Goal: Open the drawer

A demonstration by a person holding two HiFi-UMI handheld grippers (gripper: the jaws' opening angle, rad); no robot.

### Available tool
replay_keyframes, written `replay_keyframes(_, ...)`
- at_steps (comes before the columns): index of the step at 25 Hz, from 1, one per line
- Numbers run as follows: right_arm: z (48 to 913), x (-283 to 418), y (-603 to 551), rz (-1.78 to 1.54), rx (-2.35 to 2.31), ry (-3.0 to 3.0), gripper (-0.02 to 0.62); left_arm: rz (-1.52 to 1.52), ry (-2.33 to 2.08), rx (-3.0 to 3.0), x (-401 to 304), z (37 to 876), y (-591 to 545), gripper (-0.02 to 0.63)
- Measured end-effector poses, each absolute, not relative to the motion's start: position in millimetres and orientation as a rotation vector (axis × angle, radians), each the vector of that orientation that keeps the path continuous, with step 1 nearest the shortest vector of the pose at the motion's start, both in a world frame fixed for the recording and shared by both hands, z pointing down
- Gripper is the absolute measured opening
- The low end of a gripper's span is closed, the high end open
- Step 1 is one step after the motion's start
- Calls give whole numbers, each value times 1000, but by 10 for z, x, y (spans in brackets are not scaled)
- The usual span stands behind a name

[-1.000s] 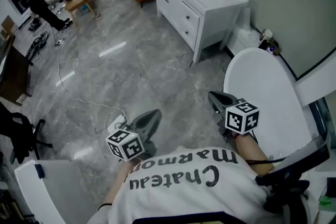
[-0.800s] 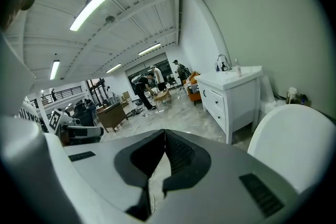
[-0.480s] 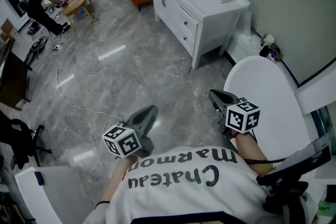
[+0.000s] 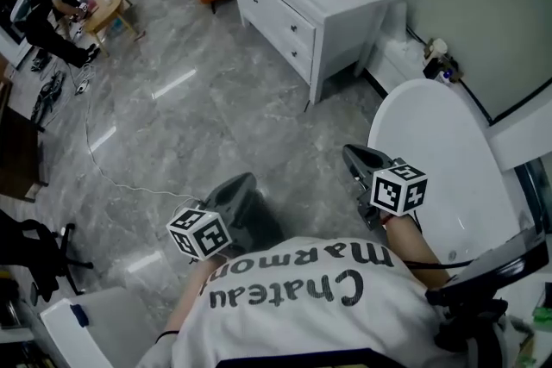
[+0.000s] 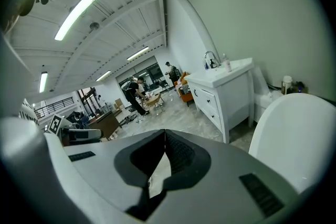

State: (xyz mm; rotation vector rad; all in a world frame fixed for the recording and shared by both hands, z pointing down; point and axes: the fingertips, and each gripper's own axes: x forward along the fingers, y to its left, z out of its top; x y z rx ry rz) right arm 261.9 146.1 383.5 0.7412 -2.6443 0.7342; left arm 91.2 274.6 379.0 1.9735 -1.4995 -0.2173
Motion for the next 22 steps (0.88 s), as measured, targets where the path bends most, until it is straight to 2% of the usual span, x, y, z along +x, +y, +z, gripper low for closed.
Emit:
replay_keyframes(8, 3829, 2341, 978, 838, 956, -2601, 11, -242, -1321, 2075, 465, 3602, 1904, -3)
replay_keyframes(22, 3692, 1498, 23, 816, 1244, -2536, 11, -62, -1144, 2188, -675, 3570, 705, -3)
